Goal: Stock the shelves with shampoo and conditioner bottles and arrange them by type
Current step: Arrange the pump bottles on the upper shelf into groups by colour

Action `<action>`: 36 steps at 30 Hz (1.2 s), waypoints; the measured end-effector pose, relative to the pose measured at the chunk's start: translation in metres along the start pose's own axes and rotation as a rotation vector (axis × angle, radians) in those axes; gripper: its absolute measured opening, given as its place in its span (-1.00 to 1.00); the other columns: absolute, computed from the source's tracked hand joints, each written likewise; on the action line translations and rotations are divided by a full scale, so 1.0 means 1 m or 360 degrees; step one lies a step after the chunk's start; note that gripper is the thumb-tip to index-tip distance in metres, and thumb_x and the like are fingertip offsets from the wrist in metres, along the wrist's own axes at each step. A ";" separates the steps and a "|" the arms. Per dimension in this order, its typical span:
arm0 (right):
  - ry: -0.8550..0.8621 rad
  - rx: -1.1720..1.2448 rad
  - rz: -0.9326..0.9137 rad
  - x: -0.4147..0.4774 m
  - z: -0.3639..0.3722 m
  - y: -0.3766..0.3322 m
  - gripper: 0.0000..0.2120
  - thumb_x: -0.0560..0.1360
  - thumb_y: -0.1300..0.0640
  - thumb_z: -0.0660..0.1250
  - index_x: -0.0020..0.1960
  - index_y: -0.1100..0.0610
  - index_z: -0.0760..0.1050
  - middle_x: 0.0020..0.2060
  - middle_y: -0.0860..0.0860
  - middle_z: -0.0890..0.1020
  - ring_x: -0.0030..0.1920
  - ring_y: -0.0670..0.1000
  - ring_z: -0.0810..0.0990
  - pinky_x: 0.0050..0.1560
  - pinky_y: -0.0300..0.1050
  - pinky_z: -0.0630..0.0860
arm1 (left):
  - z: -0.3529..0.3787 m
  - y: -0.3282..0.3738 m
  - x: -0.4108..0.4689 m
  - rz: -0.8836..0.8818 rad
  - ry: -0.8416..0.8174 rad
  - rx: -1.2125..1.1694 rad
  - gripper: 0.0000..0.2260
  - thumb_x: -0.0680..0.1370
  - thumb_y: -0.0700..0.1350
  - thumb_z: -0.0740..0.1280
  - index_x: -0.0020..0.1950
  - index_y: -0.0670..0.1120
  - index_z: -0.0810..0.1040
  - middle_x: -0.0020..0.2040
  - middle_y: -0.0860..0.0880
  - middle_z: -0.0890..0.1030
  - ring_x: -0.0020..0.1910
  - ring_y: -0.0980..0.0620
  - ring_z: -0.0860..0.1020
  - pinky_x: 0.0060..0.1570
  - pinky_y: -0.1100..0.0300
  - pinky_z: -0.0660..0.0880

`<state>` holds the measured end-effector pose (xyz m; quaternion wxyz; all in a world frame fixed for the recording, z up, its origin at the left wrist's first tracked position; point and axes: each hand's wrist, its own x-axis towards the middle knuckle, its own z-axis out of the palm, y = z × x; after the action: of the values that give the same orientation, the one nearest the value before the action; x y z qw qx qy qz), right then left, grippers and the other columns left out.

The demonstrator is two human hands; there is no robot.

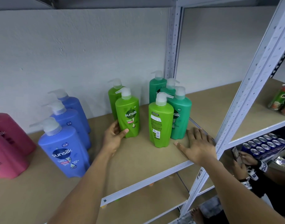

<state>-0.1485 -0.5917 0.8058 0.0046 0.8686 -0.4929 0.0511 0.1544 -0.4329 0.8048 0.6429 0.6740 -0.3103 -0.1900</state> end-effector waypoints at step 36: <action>0.0038 0.0027 0.0000 -0.002 0.000 -0.001 -0.10 0.45 -0.59 -0.19 0.60 -0.06 0.10 0.61 0.02 0.15 0.61 0.08 0.04 0.56 0.15 0.06 | -0.004 0.006 -0.003 -0.0006 -0.0147 -0.0004 -0.52 0.49 -0.48 0.39 0.36 -0.19 0.45 0.14 0.01 0.64 0.03 0.28 0.63 0.13 0.31 0.55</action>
<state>-0.1488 -0.5901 0.8059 0.0031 0.8680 -0.4922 0.0657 0.1538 -0.4272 0.8107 0.6283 0.6643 -0.3383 -0.2225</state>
